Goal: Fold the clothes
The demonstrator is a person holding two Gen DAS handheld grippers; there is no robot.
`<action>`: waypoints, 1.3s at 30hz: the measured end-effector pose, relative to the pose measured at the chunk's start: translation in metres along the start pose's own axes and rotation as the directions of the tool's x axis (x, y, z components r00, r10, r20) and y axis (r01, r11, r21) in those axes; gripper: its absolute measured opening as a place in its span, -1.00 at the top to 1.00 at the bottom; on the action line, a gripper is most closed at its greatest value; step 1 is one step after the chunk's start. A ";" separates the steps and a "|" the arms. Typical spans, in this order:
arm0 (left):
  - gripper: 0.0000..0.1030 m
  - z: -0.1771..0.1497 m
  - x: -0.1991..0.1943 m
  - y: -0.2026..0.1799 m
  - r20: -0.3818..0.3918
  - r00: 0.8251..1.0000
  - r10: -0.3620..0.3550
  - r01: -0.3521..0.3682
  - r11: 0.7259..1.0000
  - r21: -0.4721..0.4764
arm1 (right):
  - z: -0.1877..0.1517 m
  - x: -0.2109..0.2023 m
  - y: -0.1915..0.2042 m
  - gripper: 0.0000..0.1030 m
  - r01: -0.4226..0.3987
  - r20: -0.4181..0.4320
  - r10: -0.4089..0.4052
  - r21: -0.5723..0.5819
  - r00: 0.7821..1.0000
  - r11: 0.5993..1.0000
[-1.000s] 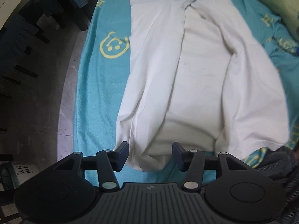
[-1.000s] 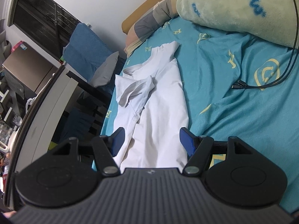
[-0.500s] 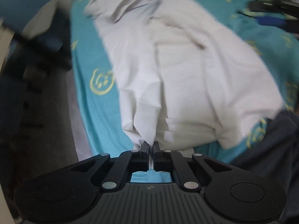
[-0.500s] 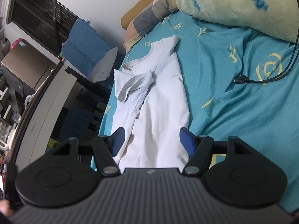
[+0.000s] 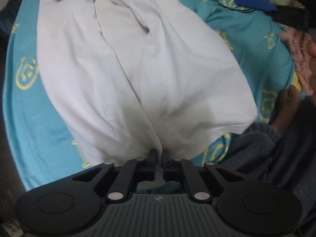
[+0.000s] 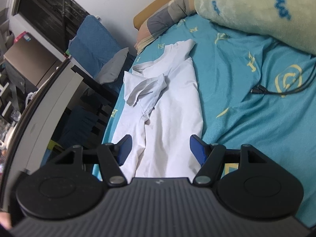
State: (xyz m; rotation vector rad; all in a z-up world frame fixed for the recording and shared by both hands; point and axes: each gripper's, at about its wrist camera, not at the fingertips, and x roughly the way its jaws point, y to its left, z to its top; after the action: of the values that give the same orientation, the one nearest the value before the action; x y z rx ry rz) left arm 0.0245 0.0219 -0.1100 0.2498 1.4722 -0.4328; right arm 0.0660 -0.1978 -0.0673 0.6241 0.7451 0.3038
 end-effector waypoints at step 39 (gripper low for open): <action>-0.83 0.038 -0.001 0.209 0.615 0.782 0.100 0.262 0.843 -0.470 | 0.027 0.338 0.126 -0.27 0.207 0.189 -0.094 -0.947 0.977 0.246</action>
State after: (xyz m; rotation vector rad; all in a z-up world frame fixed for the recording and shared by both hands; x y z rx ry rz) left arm 0.1486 0.1936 -0.1256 -0.3936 0.8860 -0.1275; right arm 0.3179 0.0469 -0.1542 -0.6652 0.3743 0.4833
